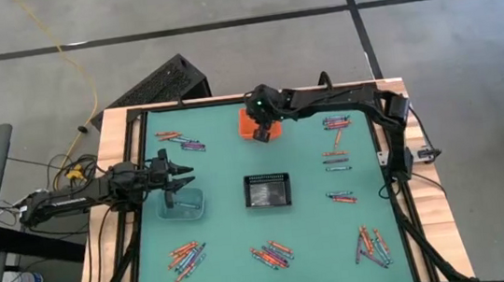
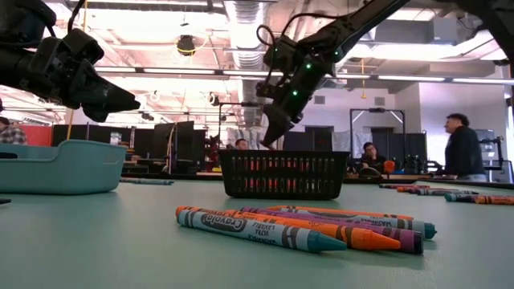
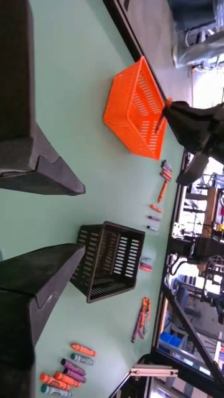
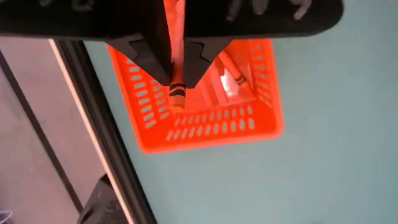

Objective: Sort crayons
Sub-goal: Put the orange crayon into the orange bin, then put the blue crayon into the light blue bin

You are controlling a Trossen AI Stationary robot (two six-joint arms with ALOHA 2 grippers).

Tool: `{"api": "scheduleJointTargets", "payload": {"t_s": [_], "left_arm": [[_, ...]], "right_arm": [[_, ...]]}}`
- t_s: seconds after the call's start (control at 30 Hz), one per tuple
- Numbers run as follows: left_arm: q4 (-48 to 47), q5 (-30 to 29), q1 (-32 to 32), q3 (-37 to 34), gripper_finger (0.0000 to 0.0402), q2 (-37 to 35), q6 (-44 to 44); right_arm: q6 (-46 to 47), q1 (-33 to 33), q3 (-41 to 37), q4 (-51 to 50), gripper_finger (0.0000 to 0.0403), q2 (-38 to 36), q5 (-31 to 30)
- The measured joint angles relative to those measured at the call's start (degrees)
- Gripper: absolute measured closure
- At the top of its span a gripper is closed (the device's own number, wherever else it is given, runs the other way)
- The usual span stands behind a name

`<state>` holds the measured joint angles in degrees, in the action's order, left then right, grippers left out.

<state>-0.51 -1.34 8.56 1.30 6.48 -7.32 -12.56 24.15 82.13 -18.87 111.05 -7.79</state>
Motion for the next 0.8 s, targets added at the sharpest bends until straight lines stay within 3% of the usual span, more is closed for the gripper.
{"api": "scheduleJointTargets", "payload": {"t_s": [0.43,0.7,0.8], "left_arm": [[0.00,0.02,-0.01,0.00,0.0276,0.00,0.01],[-0.02,0.02,-0.02,0.00,0.0276,0.00,0.01],[-0.01,0.02,-0.01,0.00,0.0276,0.01,0.00]], "right_arm": [[2.39,-0.05,1.08,-1.50,0.0301,-0.17,-1.60],[13.91,-3.81,7.38,0.17,0.0251,0.94,-0.90],[15.56,-5.86,9.75,1.59,0.0242,4.15,2.92]]}}
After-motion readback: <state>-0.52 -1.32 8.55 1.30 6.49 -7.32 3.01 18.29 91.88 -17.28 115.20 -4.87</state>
